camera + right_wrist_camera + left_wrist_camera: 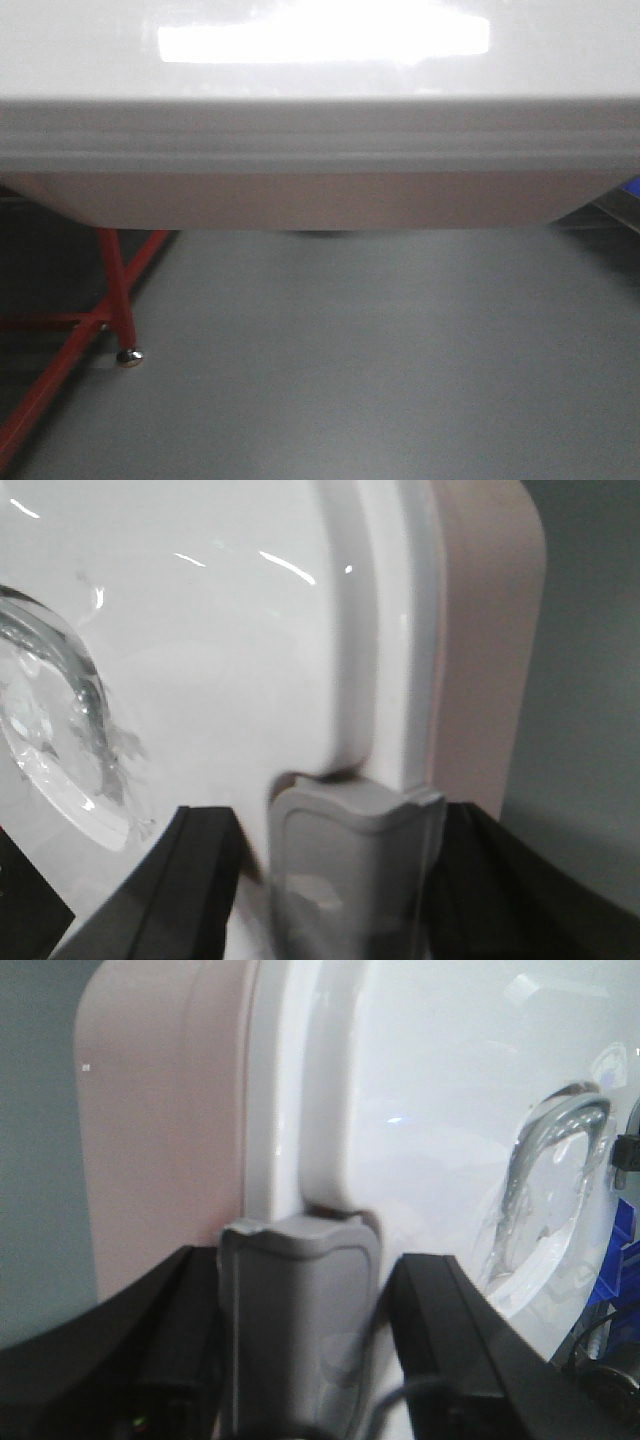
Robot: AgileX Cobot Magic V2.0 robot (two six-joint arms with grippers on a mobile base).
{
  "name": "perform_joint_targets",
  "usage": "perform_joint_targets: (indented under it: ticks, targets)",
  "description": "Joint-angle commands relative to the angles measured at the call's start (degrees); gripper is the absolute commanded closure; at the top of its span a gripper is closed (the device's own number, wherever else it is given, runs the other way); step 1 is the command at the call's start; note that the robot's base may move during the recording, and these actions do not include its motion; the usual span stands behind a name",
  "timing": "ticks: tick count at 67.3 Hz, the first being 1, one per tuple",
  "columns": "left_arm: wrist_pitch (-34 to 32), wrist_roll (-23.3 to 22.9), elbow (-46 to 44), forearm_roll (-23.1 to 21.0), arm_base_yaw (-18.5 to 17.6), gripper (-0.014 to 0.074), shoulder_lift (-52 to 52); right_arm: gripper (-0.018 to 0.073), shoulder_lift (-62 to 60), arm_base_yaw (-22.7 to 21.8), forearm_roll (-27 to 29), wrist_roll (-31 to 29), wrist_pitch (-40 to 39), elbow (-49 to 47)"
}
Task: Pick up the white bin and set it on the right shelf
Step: 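Carry the bin in both grippers while the base turns away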
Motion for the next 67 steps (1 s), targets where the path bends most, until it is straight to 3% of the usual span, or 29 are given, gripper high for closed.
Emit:
perform_joint_targets:
  ticks: [1,67]
  targets:
    - [1.2,0.8,-1.8,-8.0,-0.8,0.0391,-0.4,0.0215,-0.6,0.5,10.3,-0.4,7.5,-1.6]
    - [1.2,0.8,-1.8,-8.0,-0.8,0.0391,-0.4,0.0215,-0.6,0.5,10.3,-0.4,7.5,-1.6]
